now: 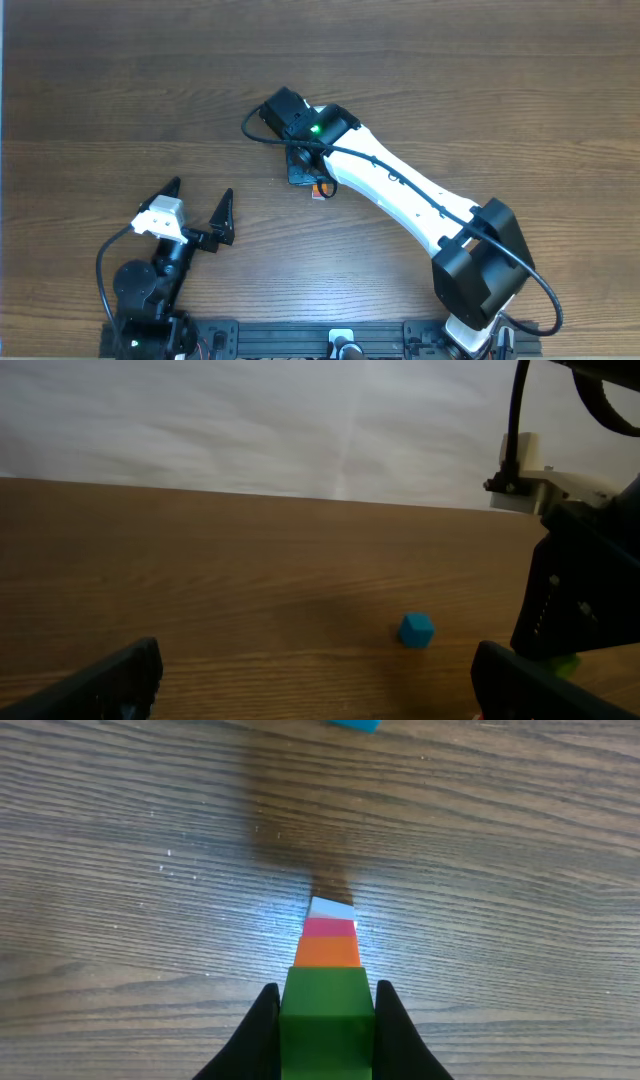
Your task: Stack Cubes
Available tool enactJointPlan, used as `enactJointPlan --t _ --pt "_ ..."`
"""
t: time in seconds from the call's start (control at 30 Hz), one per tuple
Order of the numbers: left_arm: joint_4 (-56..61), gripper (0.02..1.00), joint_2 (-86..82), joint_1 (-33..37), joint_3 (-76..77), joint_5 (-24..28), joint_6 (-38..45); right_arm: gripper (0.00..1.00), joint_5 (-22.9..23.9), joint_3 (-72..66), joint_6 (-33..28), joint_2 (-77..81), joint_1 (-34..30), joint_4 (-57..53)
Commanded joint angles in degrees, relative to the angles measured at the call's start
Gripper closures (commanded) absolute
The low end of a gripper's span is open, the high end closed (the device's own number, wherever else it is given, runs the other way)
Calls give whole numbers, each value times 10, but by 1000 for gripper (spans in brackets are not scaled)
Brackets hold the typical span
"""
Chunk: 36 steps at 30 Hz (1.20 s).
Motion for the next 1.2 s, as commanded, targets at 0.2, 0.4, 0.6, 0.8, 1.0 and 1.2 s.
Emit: enactJointPlan --t 0.2,0.4,0.6,0.8,1.0,1.2 --pt "2 20 -5 -2 -6 -7 8 991 12 -7 -4 13 -3 1" --pt "2 20 -5 -2 -6 -7 8 989 13 -11 -1 14 -3 1" --pt "2 20 -5 -2 -6 -7 8 991 13 -18 3 14 -3 2" --pt "2 23 -5 -2 -6 -7 8 989 11 -21 3 14 -2 9" --pt "2 20 -5 -2 -6 -7 8 996 8 -21 3 14 -2 13" --pt "2 20 -5 -2 -6 -7 8 989 6 -21 3 14 -2 13"
